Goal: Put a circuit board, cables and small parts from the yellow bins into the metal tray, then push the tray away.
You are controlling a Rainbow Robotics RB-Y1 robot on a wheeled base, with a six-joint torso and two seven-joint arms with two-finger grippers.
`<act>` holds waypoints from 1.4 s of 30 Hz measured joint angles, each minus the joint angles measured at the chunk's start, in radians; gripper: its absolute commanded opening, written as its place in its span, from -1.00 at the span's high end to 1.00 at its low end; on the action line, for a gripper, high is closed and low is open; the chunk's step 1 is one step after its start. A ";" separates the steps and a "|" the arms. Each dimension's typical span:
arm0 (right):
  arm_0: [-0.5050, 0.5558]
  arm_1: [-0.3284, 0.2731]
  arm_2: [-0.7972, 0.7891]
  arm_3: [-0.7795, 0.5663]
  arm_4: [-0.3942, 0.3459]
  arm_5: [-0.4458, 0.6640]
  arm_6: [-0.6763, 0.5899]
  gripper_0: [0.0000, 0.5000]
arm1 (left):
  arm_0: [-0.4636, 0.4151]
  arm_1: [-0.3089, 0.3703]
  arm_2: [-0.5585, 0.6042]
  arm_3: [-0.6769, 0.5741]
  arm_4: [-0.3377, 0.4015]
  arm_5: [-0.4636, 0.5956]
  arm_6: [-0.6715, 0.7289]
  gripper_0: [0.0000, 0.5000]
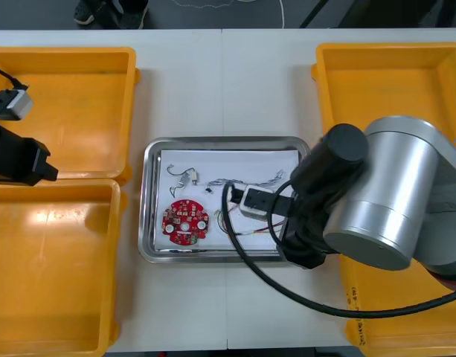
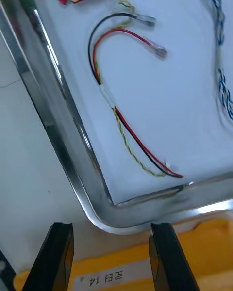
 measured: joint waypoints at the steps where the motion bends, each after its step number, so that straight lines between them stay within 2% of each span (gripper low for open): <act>1: -0.013 0.007 0.011 0.012 0.000 0.000 0.036 -0.81 | 0.011 0.000 0.009 -0.007 -0.003 0.000 0.000 -1.00; 14: -0.084 0.080 0.117 0.039 -0.004 0.000 0.056 -0.80 | 0.154 0.000 0.109 -0.084 -0.042 0.000 0.000 -1.00; 21: -0.118 0.142 0.164 0.132 0.007 -0.011 0.062 -0.80 | 0.211 0.000 0.141 -0.102 -0.048 0.000 0.000 -1.00; 26: -0.131 0.161 0.212 0.177 0.052 -0.055 0.110 -0.80 | 0.228 0.000 0.144 -0.109 -0.057 0.000 0.000 -1.00; 42: -0.164 0.208 0.318 0.328 0.102 -0.154 0.160 -0.80 | 0.244 0.000 0.146 -0.112 -0.062 0.000 0.000 -1.00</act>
